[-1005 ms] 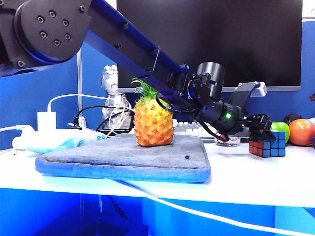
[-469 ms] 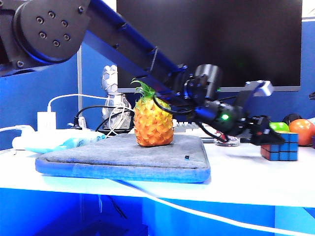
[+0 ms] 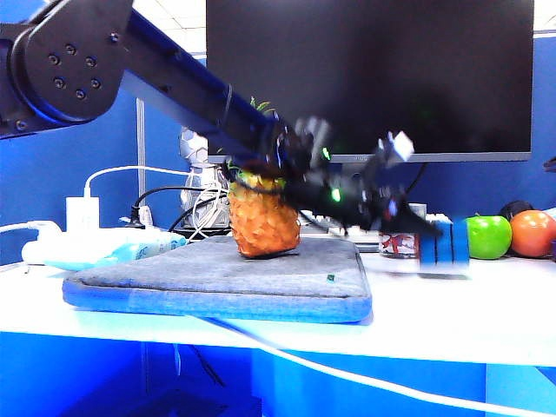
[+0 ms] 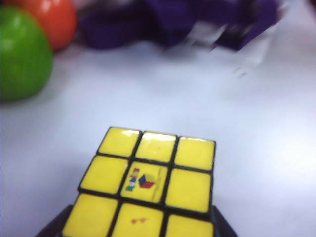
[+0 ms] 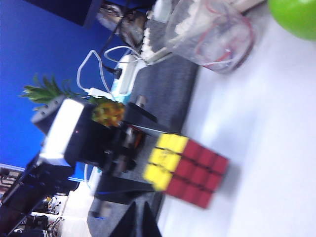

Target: Rotate the Rubik's Cube so that its red face is facing towards you.

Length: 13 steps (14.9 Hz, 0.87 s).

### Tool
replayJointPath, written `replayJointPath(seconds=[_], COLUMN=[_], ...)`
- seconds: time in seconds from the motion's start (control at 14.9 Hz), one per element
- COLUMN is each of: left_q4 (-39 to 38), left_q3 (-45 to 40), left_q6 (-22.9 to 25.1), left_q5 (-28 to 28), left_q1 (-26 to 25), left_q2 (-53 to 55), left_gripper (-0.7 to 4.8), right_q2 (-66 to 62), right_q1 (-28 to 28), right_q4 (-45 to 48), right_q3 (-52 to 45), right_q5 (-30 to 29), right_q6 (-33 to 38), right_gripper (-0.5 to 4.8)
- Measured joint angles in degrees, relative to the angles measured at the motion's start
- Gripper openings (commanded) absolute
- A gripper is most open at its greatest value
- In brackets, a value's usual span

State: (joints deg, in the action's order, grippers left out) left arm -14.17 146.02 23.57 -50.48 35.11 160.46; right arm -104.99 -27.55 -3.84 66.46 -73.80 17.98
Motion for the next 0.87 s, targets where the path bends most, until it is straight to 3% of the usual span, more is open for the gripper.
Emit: replayJointPath(seconds=[0.2,0.67,0.8,0.87], left_q4=[1.03,0.68,1.07,0.42], left_q3=[3.30,3.19,3.28,3.34], left_q6=[-0.02,-0.02,0.87,2.84], left_q5=[-8.46,-20.04,-18.56,-10.36], left_q1=[0.07,1.14,1.11,1.40], left_q2=[-0.24,0.11,0.63,1.88], left_gripper=[0.21,0.21,0.15,0.15], right_q2=[0.00,0.00,0.00,0.00], right_q1=[0.02,0.72,0.74,0.74], right_q4=[0.22,0.55,0.61,0.66], right_q3=[0.02,0.00,0.00,0.00], right_q5=[-2.62,-7.08,-8.26,-8.35], right_q6=[0.00,0.00,0.00,0.00], right_gripper=[0.23,0.23,0.23,0.23])
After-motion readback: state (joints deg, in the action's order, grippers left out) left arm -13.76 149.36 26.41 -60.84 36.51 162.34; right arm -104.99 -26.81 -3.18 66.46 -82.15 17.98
